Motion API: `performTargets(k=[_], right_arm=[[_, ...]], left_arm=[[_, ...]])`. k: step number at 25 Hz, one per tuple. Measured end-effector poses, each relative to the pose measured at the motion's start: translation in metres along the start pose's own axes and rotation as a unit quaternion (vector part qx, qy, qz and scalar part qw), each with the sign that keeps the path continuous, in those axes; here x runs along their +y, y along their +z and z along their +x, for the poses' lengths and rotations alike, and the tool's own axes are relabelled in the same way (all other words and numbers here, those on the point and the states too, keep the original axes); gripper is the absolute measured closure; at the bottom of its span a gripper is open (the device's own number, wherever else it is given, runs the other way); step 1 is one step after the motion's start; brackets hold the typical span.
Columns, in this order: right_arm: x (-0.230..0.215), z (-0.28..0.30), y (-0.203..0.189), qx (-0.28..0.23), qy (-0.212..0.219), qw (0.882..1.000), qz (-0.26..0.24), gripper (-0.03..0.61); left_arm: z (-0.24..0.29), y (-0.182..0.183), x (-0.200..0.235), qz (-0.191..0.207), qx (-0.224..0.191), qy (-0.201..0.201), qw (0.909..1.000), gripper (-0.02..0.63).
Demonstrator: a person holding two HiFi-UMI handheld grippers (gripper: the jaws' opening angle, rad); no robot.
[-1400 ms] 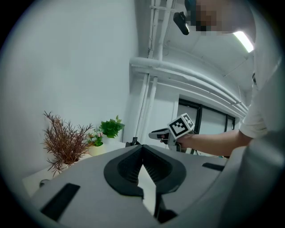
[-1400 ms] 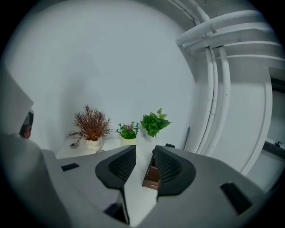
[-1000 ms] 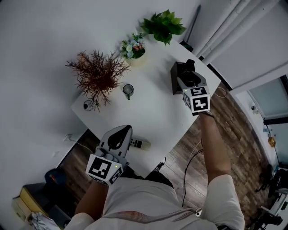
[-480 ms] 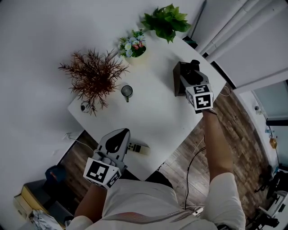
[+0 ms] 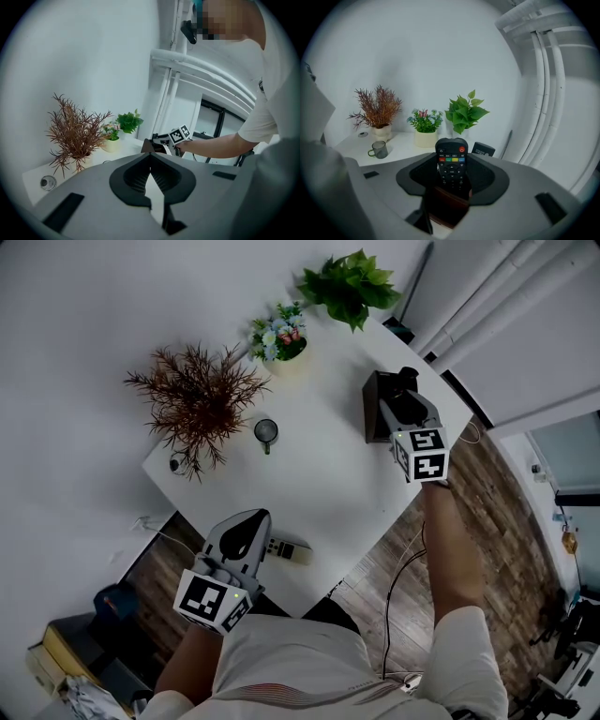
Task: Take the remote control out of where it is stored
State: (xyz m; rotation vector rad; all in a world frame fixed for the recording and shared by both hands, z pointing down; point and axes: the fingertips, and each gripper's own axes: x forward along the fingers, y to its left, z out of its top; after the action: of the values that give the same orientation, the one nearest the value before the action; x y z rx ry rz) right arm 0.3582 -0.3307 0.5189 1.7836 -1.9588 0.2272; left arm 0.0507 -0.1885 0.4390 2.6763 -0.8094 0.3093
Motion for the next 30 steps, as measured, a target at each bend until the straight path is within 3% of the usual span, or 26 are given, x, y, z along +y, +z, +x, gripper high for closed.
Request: performTargets(k=[9, 15, 22, 30], right_arm=[[0.011, -0.066, 0.060, -0.096, -0.001, 0.995, 0.026, 0.374], [0.047, -0.118, 0.067, -0.111, 0.038, 0.992, 0.040, 0.374], [0.109, -0.156, 0.012, -0.035, 0.086, 0.994, 0.060, 0.374], [0.185, -0.155, -0.058, 0.083, 0.166, 0.983, 0.011, 0.376]], left_arm=[[-0.011, 0.002, -0.008, -0.002, -0.012, -0.002, 0.9999, 0.606], [-0.020, 0.006, -0.014, 0.003, -0.026, -0.004, 0.9996, 0.606], [-0.032, 0.012, -0.022, 0.008, -0.040, 0.000, 0.9992, 0.606], [-0.049, 0.009, -0.027, 0.006, -0.045, 0.007, 0.9989, 0.606]])
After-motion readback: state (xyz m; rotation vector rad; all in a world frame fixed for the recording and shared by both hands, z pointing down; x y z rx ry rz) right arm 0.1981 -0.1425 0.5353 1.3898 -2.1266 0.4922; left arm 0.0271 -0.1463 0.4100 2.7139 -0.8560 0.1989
